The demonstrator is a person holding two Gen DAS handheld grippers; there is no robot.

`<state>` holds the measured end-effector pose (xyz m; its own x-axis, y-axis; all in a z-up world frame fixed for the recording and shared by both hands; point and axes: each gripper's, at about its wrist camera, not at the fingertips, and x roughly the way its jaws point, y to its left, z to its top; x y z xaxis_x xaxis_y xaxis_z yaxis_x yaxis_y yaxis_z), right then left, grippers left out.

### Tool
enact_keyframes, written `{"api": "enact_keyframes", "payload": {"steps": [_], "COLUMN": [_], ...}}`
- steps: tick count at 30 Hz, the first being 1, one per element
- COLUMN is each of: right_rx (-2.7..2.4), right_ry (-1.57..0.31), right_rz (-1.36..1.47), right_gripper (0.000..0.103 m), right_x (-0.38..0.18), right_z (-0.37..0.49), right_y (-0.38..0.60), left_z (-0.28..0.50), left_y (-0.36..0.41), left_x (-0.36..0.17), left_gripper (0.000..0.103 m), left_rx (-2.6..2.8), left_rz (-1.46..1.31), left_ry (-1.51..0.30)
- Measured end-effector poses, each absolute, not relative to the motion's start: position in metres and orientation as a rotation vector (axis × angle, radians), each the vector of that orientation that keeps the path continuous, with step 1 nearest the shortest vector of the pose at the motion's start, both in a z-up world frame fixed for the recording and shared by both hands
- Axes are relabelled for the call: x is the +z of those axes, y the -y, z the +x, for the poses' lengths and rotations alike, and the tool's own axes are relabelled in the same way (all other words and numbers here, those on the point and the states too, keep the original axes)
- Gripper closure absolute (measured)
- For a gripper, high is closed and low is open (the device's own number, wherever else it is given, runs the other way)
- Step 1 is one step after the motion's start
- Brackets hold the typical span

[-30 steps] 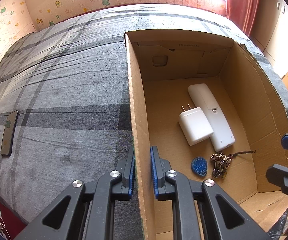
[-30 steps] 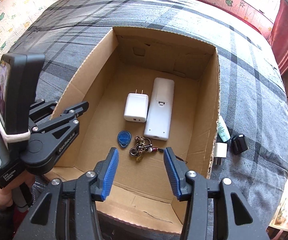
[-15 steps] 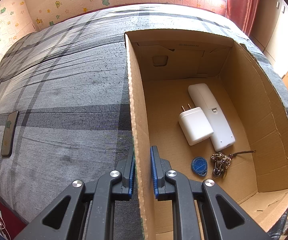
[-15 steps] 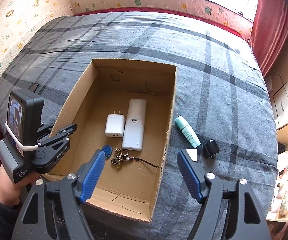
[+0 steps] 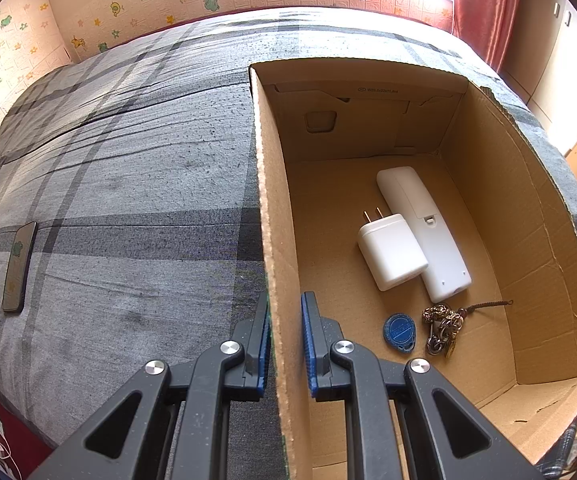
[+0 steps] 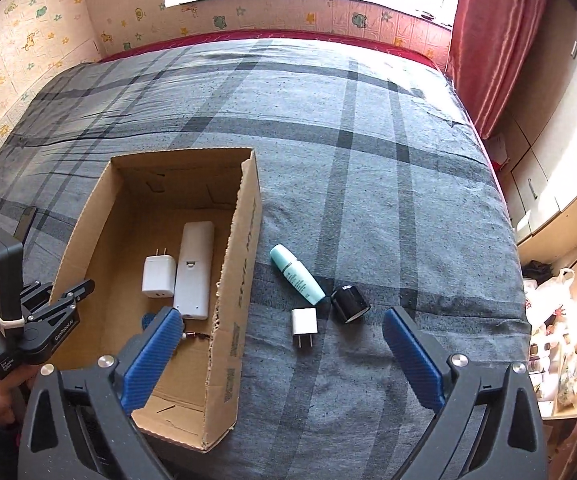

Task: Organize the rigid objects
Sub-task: 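Open the right gripper and move it out of the box to the items, then close the right gripper on the black round cap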

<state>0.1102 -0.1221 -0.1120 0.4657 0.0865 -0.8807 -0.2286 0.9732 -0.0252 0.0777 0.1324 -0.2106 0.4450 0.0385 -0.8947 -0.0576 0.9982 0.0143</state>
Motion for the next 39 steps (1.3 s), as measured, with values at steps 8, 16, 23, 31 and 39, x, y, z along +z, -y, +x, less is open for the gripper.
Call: {"api": "enact_keyframes", "payload": {"steps": [8,16,23,31,39], "right_rx": [0.116,0.073,0.063,0.049,0.044], "right_ry": [-1.117,-1.182,-1.214,-1.272,-1.309], "right_rz": [-0.118,-0.068,-0.070,-0.104,-0.116], "right_gripper": [0.001,0.001,0.002,0.003,0.014], "right_x": [-0.145,-0.189,-0.217,-0.248,-0.263], "right_z": [0.135,0.155,0.168,0.182,0.191], "right_y": [0.155,0.182,0.192,0.193,0.195], "left_z": [0.078,0.078,0.078,0.078,0.079], "left_y": [-0.132,-0.132,-0.132,-0.134,-0.134], "left_x": [-0.211,-0.210,-0.210,-0.210,-0.211], "left_gripper": [0.088,0.088,0.088,0.088,0.088], "left_rx": [0.059,0.059,0.058,0.058,0.059], "left_rz": [-0.019,-0.021,-0.020,-0.028,-0.026], "left_ry": [-1.108,-1.108,-1.109,-1.110,-1.113]}}
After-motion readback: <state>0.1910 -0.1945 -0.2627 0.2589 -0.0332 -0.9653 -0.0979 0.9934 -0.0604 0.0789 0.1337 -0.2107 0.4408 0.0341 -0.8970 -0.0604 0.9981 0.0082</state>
